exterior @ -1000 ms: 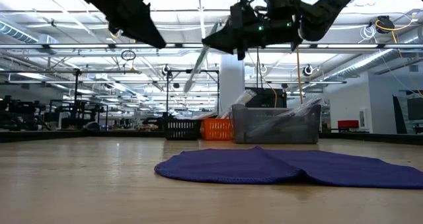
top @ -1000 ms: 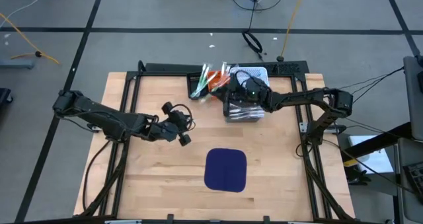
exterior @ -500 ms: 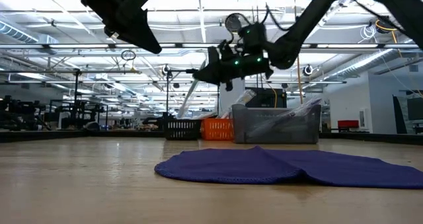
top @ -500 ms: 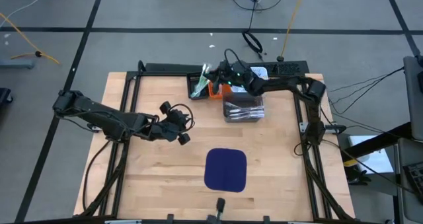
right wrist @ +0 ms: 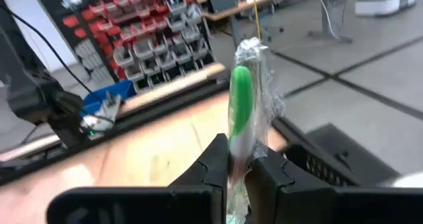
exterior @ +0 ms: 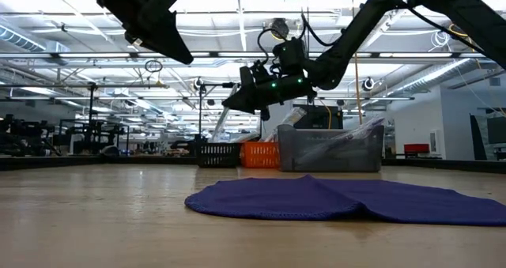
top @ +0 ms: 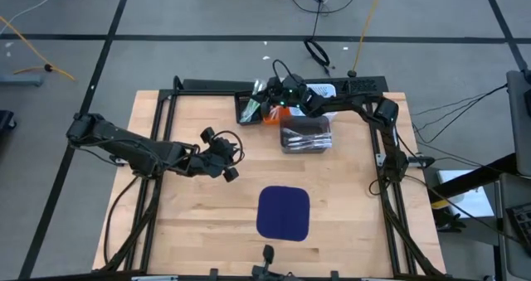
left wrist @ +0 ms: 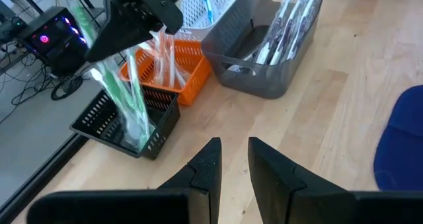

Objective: Pick & Place Toothbrushes
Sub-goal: Put the green toothbrush into the black basket, then return to Home Position

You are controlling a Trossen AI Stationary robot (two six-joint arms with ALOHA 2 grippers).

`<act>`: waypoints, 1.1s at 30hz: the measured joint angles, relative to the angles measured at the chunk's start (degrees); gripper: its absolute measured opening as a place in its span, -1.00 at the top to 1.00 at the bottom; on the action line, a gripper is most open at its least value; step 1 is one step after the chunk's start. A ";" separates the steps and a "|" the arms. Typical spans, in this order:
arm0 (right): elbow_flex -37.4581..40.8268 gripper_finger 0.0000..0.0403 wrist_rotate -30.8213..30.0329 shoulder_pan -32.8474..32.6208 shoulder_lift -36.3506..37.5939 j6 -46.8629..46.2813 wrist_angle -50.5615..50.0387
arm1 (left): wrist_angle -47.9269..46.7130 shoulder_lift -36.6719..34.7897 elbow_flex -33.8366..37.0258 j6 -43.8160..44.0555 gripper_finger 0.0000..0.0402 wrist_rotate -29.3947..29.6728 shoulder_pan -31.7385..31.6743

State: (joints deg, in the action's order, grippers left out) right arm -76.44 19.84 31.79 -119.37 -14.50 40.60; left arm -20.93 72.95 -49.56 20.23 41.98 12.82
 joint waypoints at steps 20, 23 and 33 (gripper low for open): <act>0.09 0.05 -8.24 0.11 0.06 1.34 -0.48 | 0.15 0.00 0.00 0.85 0.62 0.09 0.00; 0.09 -0.07 -10.96 0.67 0.06 1.70 0.08 | 0.15 0.00 0.00 0.85 0.62 0.10 0.00; 0.18 -0.18 -7.54 1.86 0.77 0.20 -1.00 | -2.66 0.00 0.00 2.68 0.62 0.13 -0.04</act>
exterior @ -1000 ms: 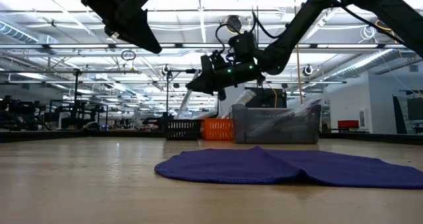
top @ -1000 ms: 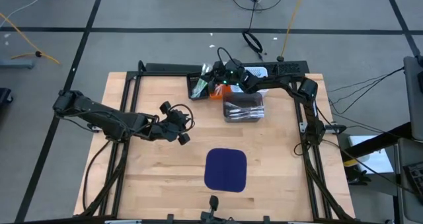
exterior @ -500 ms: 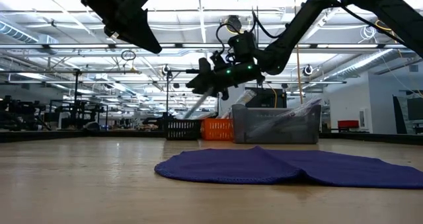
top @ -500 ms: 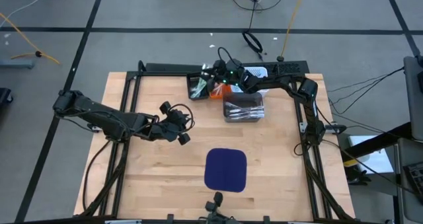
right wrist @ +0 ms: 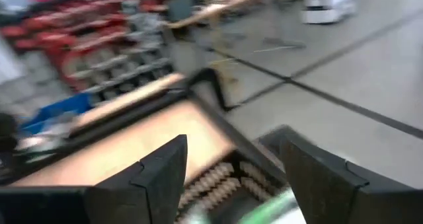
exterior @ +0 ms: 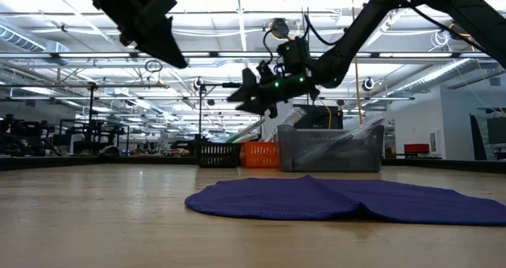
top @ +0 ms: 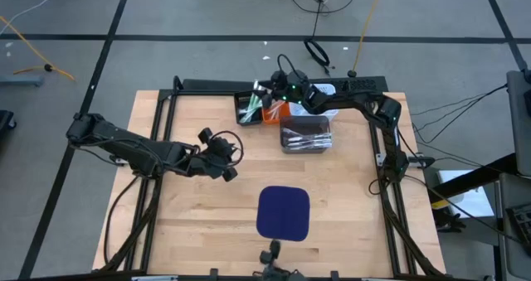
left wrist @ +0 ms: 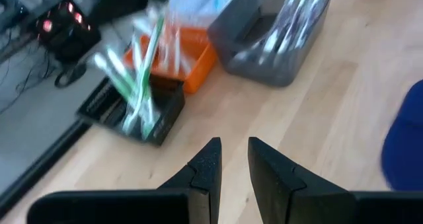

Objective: Pick & Place Toothbrushes
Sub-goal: Return to Home Position

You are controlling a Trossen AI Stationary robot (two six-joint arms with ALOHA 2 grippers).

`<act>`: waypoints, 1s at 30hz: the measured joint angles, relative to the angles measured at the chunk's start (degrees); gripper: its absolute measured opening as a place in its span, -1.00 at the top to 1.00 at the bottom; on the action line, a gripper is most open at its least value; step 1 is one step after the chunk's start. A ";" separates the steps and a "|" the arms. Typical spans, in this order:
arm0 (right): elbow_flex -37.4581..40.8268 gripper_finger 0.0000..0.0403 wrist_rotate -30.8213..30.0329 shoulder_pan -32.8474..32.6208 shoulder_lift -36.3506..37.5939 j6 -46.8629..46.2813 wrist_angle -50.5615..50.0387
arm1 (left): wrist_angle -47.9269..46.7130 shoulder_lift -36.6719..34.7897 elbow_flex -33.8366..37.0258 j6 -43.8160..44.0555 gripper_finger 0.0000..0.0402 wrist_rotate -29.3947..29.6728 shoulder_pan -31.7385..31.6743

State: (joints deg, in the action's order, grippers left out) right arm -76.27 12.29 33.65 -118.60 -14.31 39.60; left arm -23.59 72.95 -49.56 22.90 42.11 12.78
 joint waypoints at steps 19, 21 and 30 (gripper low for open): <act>19.56 0.09 0.63 -15.58 26.29 17.56 -18.01 | -1.60 -12.59 19.03 13.65 0.62 6.31 1.93; 24.53 0.13 -2.67 -16.95 30.25 18.03 -17.11 | 3.84 -16.43 23.29 11.28 0.62 5.59 1.92; 46.57 0.18 -16.14 -21.20 51.64 15.31 -17.19 | 26.47 -30.43 39.38 3.12 0.62 0.81 0.19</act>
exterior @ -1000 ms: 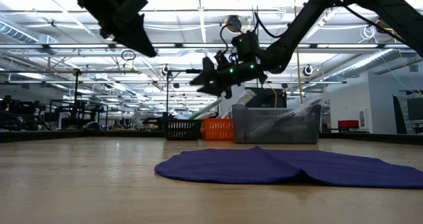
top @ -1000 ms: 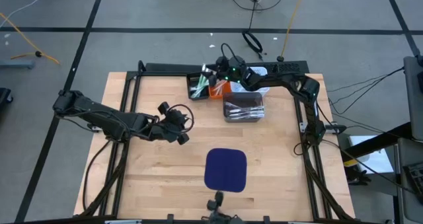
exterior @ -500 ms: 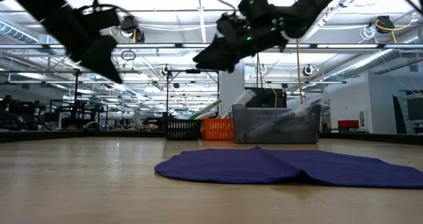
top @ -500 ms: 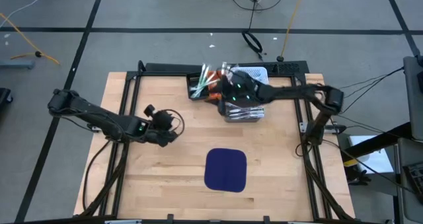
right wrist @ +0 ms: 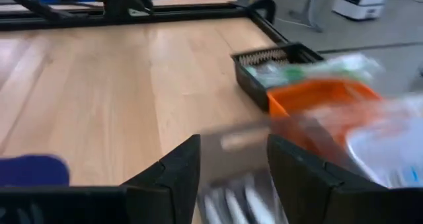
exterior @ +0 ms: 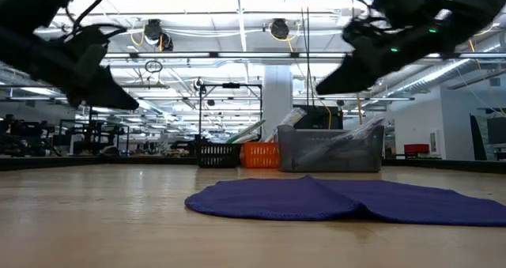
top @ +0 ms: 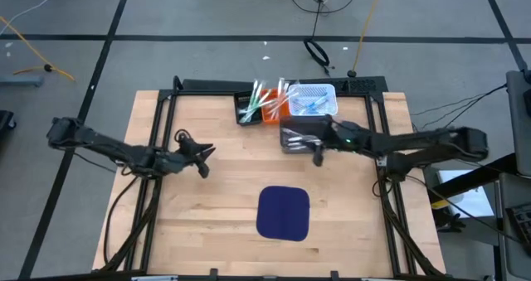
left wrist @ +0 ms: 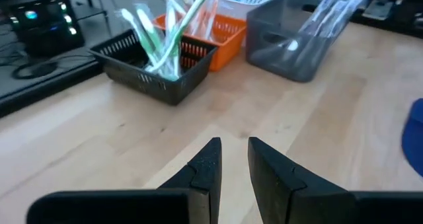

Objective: Pick & Place Toothbrushes
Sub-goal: Return to Home Position

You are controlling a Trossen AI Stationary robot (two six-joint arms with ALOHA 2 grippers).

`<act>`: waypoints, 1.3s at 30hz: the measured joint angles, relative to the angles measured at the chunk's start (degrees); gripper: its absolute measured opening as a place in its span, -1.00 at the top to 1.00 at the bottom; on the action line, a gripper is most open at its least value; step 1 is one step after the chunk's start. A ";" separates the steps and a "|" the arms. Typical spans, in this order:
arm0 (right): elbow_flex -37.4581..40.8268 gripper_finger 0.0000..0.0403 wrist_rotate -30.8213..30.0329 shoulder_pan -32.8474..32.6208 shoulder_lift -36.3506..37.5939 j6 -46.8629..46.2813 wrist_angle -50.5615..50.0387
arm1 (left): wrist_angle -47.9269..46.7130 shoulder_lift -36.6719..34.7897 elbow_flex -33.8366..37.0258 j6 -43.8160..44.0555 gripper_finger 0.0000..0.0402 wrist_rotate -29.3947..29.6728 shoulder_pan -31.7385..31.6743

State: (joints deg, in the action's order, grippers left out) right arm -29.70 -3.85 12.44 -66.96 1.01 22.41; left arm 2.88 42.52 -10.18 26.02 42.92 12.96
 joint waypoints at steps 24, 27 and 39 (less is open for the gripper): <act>28.75 0.18 1.02 -0.46 29.00 -20.90 5.29 | 17.68 -8.80 9.49 -10.46 0.62 -12.70 -2.75; 28.75 0.18 0.95 -0.45 29.04 -21.30 5.60 | 17.61 -8.80 9.49 -10.92 0.62 -12.68 -2.75; 28.84 0.18 0.95 -0.45 29.02 -21.32 5.62 | 19.77 -8.78 9.45 -10.82 0.62 -9.97 -2.77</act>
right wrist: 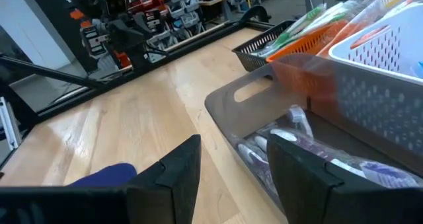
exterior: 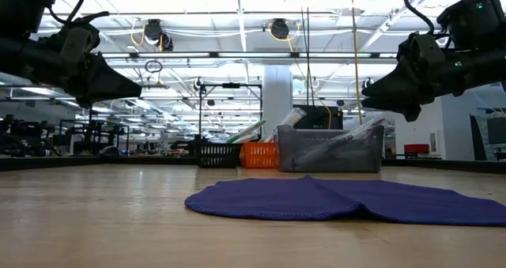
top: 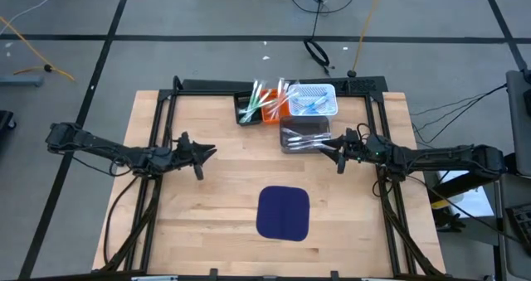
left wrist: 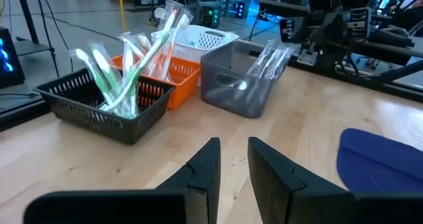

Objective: Pick & Place Toothbrushes
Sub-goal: Return to Home Position

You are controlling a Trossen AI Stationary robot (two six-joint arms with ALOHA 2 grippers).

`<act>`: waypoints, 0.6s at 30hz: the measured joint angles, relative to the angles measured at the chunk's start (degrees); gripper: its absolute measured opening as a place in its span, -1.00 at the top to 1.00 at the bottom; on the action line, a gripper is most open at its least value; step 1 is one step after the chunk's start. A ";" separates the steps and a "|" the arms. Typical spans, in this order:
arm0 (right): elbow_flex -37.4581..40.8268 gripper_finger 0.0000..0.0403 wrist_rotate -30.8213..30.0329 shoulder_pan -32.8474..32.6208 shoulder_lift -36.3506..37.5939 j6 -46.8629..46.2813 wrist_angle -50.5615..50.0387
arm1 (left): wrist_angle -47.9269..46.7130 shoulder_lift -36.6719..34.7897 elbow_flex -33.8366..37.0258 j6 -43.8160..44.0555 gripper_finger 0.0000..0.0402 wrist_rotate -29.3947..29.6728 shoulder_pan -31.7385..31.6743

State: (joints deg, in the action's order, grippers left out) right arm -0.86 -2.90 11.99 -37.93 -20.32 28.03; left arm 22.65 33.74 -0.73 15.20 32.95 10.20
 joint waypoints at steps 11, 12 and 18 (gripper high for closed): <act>0.02 0.18 0.07 -0.09 13.89 1.93 -5.94 | -0.05 0.00 0.00 0.01 0.62 0.00 0.00; 0.02 0.18 0.01 -0.09 15.49 2.46 -6.79 | -0.06 0.00 0.00 0.02 0.62 0.00 0.00; 0.07 0.18 0.13 -0.11 25.84 5.19 -10.85 | -0.06 0.00 0.00 0.02 0.62 0.00 0.00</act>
State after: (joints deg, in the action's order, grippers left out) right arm -0.80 -2.76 11.88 -12.10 -15.12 17.18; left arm 22.58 33.74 -0.73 15.22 32.95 10.20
